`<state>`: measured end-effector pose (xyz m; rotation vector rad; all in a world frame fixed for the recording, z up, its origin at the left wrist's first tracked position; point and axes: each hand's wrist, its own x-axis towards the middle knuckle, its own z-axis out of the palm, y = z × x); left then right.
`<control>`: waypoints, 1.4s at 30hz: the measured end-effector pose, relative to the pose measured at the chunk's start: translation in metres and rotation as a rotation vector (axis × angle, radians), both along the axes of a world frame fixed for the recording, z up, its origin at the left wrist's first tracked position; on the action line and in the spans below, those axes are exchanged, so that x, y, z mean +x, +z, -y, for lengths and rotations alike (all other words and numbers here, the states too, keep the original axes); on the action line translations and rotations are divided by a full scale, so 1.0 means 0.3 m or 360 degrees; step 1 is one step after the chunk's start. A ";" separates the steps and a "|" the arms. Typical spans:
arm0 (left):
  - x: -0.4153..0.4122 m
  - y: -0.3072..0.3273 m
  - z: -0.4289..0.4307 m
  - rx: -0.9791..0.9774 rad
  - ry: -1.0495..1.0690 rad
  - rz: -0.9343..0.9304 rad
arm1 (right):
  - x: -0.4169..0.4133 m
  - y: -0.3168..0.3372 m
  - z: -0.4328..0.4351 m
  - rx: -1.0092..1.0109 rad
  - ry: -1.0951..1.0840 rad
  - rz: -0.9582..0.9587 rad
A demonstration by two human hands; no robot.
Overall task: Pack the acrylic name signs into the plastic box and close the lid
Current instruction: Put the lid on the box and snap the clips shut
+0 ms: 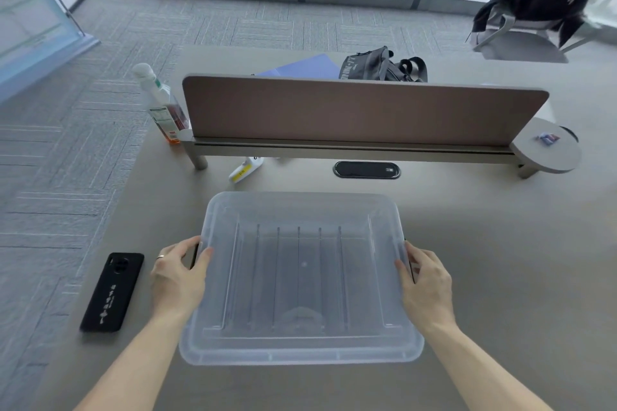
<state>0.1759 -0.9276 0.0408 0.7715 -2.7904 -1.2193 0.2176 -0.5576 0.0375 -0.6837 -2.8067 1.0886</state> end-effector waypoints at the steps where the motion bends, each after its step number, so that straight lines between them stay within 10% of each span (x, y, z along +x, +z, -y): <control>1: 0.002 0.002 0.001 0.0022 0.0011 0.0016 | -0.001 0.000 -0.002 0.0005 -0.0004 0.0009; 7: 0.001 0.021 -0.006 0.0219 0.0099 0.0165 | 0.002 -0.009 -0.012 -0.0189 -0.0156 0.0162; 13: 0.004 0.011 0.084 0.0969 0.0338 0.0630 | 0.024 -0.024 -0.094 -0.1115 -0.0343 0.0848; 25: 0.027 0.047 0.029 0.0264 0.0022 0.0268 | 0.032 0.035 -0.034 -0.0319 -0.0033 0.0371; 42: 0.052 0.018 -0.044 -0.0194 0.0026 0.0154 | 0.054 0.010 0.027 -0.0209 -0.0124 0.0301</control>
